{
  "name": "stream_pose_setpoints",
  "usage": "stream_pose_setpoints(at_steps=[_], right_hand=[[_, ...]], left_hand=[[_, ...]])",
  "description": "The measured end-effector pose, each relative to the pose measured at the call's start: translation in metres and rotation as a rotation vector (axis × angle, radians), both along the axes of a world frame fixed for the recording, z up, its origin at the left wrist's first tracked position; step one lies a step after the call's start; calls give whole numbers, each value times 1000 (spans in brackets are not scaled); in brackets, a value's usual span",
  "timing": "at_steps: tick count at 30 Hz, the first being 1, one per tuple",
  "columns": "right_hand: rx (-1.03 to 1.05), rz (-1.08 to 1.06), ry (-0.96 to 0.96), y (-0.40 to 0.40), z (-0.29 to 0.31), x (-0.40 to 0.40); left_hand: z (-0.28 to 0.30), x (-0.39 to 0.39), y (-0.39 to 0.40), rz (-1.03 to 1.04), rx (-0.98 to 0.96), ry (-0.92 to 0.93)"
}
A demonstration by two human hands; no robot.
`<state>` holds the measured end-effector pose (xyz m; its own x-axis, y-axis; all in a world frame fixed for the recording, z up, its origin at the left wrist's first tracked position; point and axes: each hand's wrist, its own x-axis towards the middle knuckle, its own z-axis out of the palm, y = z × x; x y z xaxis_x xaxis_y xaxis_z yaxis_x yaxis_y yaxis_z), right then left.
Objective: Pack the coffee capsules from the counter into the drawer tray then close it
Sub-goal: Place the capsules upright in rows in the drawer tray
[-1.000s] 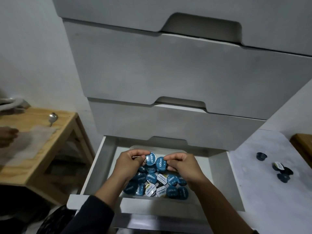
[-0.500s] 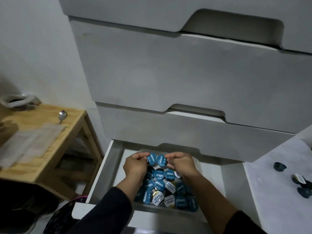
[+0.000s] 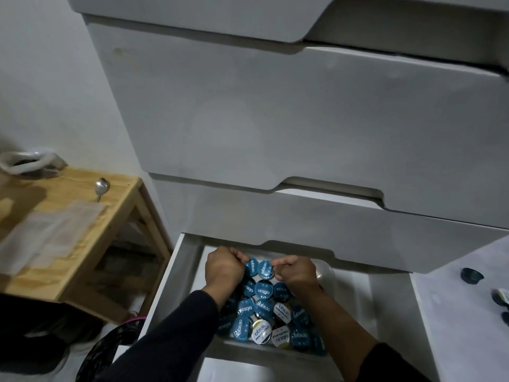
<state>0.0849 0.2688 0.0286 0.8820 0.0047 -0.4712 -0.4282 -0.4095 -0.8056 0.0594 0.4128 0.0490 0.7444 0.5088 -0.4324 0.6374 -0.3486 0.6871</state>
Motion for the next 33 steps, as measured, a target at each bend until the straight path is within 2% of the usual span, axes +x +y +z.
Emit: stream_pose_setpoints(at_steps=[6, 17, 22, 25, 30, 33], right_hand=[[22, 13, 24, 4, -5, 4], [12, 58, 22, 24, -3, 2], [-22, 126, -15, 29, 1, -4], [-85, 167, -56, 29, 6, -6], [-235, 310, -197, 26, 15, -15], [-435, 465, -340, 28, 22, -25]], left_hand=[[3, 0, 14, -47, 36, 17], [15, -13, 37, -129, 145, -130], [15, -20, 41, -178, 133, -158], [14, -21, 41, -207, 128, -170], [18, -28, 37, -360, 240, -181], [21, -36, 30, -535, 354, -99]])
